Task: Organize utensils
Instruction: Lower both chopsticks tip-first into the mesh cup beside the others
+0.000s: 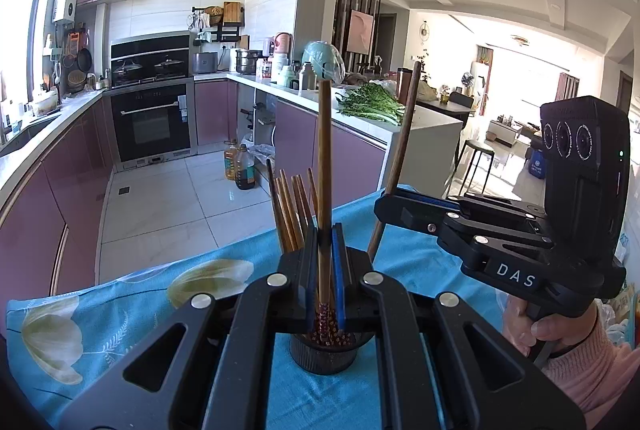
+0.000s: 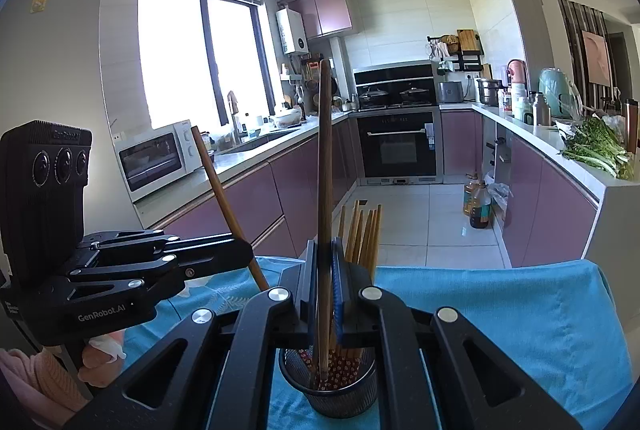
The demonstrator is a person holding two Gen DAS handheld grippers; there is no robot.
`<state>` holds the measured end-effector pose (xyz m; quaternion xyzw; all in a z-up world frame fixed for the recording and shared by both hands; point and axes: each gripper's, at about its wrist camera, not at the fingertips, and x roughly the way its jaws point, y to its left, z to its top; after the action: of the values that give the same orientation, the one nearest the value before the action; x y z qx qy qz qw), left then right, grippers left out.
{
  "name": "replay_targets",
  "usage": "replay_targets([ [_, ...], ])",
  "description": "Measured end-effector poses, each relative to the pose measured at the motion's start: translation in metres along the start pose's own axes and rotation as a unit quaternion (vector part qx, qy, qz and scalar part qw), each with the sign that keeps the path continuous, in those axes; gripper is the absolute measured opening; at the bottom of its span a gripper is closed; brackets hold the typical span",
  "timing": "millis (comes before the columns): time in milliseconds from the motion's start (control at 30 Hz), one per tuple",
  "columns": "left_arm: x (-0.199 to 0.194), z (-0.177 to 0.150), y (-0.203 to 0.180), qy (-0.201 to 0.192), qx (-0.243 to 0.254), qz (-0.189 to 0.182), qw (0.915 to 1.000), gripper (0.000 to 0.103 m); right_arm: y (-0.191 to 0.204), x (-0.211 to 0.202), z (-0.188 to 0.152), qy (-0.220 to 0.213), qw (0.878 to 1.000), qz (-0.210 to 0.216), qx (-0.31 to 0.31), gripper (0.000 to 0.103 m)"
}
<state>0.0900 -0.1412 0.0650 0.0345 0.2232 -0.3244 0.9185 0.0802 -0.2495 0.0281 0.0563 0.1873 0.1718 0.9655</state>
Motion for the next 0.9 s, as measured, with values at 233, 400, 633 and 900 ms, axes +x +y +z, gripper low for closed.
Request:
replay_targets([
  [233,0.001,0.000,0.001,0.002,0.001,0.002,1.0000,0.008,0.000,0.002,0.000,0.004,1.000,-0.001,0.001,0.006],
  [400,0.003,0.000,0.001,0.004,0.000,0.003,1.0000,0.008,0.000,0.005,0.000,0.008,1.000,-0.002,0.001,0.006],
  [633,0.004,-0.001,0.004,0.008,0.000,0.005,1.0000,0.008,-0.002,0.008,-0.002,0.013,1.000,-0.003,0.001,0.006],
  [900,0.010,-0.001,0.002,0.015,-0.002,0.007,0.9999,0.008,-0.003,0.012,-0.004,0.019,1.000,-0.005,0.002,0.006],
])
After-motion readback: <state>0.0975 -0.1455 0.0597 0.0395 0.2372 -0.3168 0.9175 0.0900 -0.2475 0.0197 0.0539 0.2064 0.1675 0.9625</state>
